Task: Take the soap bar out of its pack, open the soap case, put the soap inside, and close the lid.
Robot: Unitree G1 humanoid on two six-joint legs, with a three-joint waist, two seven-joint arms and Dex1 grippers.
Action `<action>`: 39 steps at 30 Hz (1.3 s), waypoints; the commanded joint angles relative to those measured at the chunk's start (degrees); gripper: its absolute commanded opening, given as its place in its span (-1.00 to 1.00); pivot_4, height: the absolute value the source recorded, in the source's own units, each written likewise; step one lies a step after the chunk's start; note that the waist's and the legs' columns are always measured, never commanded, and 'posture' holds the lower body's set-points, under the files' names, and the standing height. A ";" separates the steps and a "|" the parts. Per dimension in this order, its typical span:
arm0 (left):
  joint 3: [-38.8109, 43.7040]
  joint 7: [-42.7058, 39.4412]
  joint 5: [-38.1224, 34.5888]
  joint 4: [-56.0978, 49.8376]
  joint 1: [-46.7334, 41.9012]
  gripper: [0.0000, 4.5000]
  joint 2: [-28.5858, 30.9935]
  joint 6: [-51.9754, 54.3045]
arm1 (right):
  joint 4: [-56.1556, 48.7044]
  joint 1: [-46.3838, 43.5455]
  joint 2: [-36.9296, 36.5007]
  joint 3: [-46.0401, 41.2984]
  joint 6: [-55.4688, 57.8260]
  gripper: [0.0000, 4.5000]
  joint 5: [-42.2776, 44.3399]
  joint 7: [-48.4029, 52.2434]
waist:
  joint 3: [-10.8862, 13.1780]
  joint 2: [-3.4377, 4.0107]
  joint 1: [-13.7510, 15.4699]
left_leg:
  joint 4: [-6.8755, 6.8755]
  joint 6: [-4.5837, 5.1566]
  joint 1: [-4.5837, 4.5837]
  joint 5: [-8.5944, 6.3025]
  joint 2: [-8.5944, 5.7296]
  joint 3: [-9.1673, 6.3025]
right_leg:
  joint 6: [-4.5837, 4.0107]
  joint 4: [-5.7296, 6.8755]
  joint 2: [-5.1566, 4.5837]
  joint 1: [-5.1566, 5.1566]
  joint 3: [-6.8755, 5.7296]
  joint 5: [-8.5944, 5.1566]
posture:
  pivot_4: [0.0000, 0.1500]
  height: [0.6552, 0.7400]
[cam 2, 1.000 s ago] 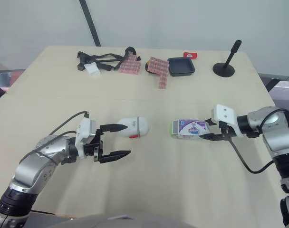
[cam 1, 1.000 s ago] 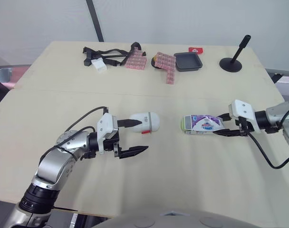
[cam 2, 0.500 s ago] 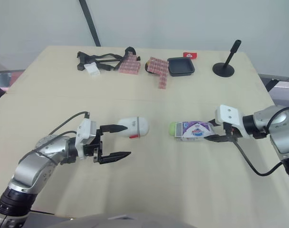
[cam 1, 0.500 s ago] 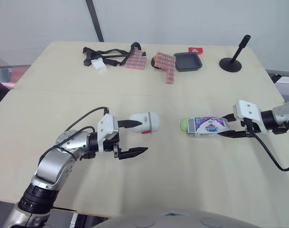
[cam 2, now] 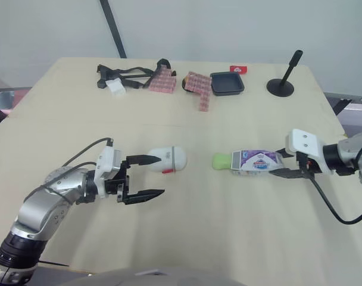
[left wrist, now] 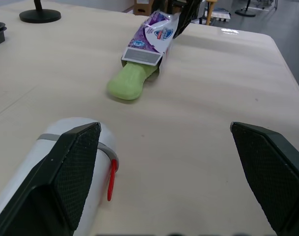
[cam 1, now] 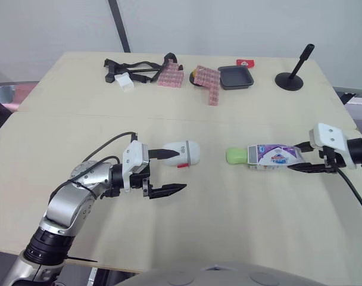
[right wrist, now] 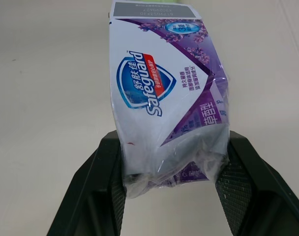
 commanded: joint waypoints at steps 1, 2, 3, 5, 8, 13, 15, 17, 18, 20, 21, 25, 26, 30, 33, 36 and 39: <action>-0.09 -0.66 0.10 -0.35 0.27 1.00 0.20 -1.70 | -2.27 1.97 -2.48 -4.42 1.12 0.10 1.94 0.39 | 0.00 0.00 -0.02 | 0.00 0.00 0.00 0.00 0.01 0.00 | 0.00 0.00 0.00 0.00 0.00 0.00 | 1.00 1.00; -0.16 -0.84 0.25 0.02 0.30 1.00 0.12 -2.03 | -2.50 2.86 -2.88 -5.23 1.59 0.10 2.19 0.41 | 0.00 0.00 0.04 | 0.00 0.00 0.00 0.00 0.01 0.00 | 0.00 0.00 0.00 0.00 0.00 0.00 | 1.00 1.00; -0.22 -1.02 0.36 0.38 0.28 1.00 0.05 -2.32 | -2.65 3.59 -3.14 -6.01 1.90 0.10 2.38 0.38 | 0.00 0.00 0.06 | 0.00 0.00 0.00 0.00 0.01 0.00 | 0.00 -0.01 0.00 0.00 0.00 0.00 | 1.00 1.00; -0.21 -1.43 0.39 0.92 0.44 1.00 0.01 -2.93 | -2.97 5.20 -3.63 -7.80 2.75 0.10 2.85 0.20 | 0.00 0.00 0.10 | 0.00 0.00 -0.01 0.00 0.01 0.01 | 0.00 -0.02 -0.01 0.01 0.00 0.00 | 1.00 1.00; -0.07 -2.09 0.30 1.66 0.78 1.00 -0.01 -3.84 | -2.96 8.03 -4.45 -10.62 3.70 0.10 3.36 -0.04 | 0.00 0.00 0.12 | 0.00 0.01 0.00 -0.01 0.01 0.01 | 0.00 -0.02 0.00 0.01 0.00 0.00 | 1.00 1.00; 0.02 -2.94 0.00 1.83 1.65 1.00 0.05 -4.79 | -0.47 9.56 0.14 -18.26 10.41 0.10 7.13 -7.79 | -0.01 0.01 0.08 | 0.00 0.02 0.01 -0.01 0.01 0.02 | -0.01 -0.04 0.00 0.01 0.00 -0.01 | 1.00 1.00; 0.01 -2.72 -0.09 1.34 1.79 1.00 0.02 -4.62 | -2.12 9.72 3.27 -20.56 14.08 0.10 7.91 -13.68 | -0.01 0.00 0.09 | 0.00 0.02 0.03 -0.01 0.04 0.02 | -0.02 -0.04 0.01 0.03 -0.02 -0.01 | 1.00 1.00; 0.05 -2.26 -0.26 0.61 1.90 1.00 0.02 -4.19 | -5.92 10.16 7.01 -22.17 19.24 0.10 8.21 -20.94 | -0.02 0.02 0.10 | 0.00 0.02 0.03 -0.01 0.05 0.02 | -0.02 -0.03 0.02 0.01 -0.01 -0.01 | 1.00 1.00; 0.02 -1.97 -0.34 0.21 1.86 1.00 0.00 -3.90 | -8.61 10.62 9.31 -22.61 22.12 0.10 8.36 -24.84 | -0.03 0.04 0.09 | 0.00 0.02 0.05 -0.01 0.05 0.02 | -0.02 -0.03 0.02 0.01 -0.01 -0.01 | 1.00 1.00; -0.05 -1.43 -0.50 -0.47 1.78 1.00 -0.07 -3.40 | -13.45 11.05 14.08 -23.07 26.25 0.10 8.21 -32.36 | -0.04 0.06 0.10 | -0.02 0.01 0.05 0.00 0.07 0.03 | -0.03 -0.03 0.04 0.00 -0.01 -0.02 | 1.00 1.00; -0.06 -1.15 -0.63 -0.71 1.67 1.00 -0.14 -3.17 | -15.45 10.74 16.73 -23.37 28.24 0.10 7.93 -36.57 | -0.05 0.12 0.11 | -0.02 0.01 0.06 0.00 0.08 0.03 | -0.03 -0.03 0.06 0.01 -0.01 -0.02 | 1.00 1.00; 0.02 -0.50 -1.49 -1.22 0.81 1.00 -0.63 -2.39 | -20.91 7.22 26.34 -25.33 37.06 0.10 6.47 -52.89 | -0.07 0.18 0.02 | -0.04 -0.03 0.10 0.01 0.10 0.07 | -0.03 -0.01 0.07 -0.02 0.03 -0.02 | 1.00 1.00; 0.22 -0.44 -2.02 -1.36 0.27 1.00 -0.87 -2.15 | -22.49 4.78 31.09 -27.11 41.24 0.10 5.66 -60.29 | -0.07 0.19 -0.06 | -0.04 -0.04 0.11 0.01 0.10 0.09 | -0.03 0.00 0.07 -0.02 0.05 -0.02 | 1.00 1.00; 0.83 -0.37 -3.11 -1.39 -0.71 1.00 -1.45 -2.08 | -27.61 0.85 40.42 -29.12 50.04 0.10 4.28 -73.06 | -0.12 0.28 -0.10 | -0.22 -0.53 0.23 0.30 0.00 0.12 | -0.03 0.04 0.04 -0.03 0.12 -0.02 | 1.00 1.00; 0.92 -0.35 -3.12 -1.47 -0.63 1.00 -1.46 -2.45 | -31.00 0.00 44.22 -28.48 52.50 0.10 4.05 -77.33 | -0.12 0.28 0.03 | -0.51 -0.73 0.24 0.41 -0.08 0.12 | 0.26 -0.09 0.04 -0.03 0.11 0.14 | 1.00 1.00; 0.68 -0.33 -2.82 -1.68 -0.04 1.00 -1.30 -2.81 | -33.38 0.59 46.25 -26.45 53.52 0.10 3.57 -79.50 | -0.12 0.28 -0.08 | -0.72 -0.86 0.23 0.44 -0.25 0.12 | 0.29 -0.19 0.08 -0.02 0.13 0.16 | 1.00 1.00; 0.51 -0.38 -2.62 -1.90 0.52 1.00 -1.17 -3.08 | -33.44 1.58 46.18 -24.84 52.87 0.10 2.87 -79.84 | -0.12 0.28 -0.02 | -0.99 -1.06 0.24 0.53 -0.30 0.13 | 0.31 -0.30 0.08 0.15 0.15 0.17 | 1.00 1.00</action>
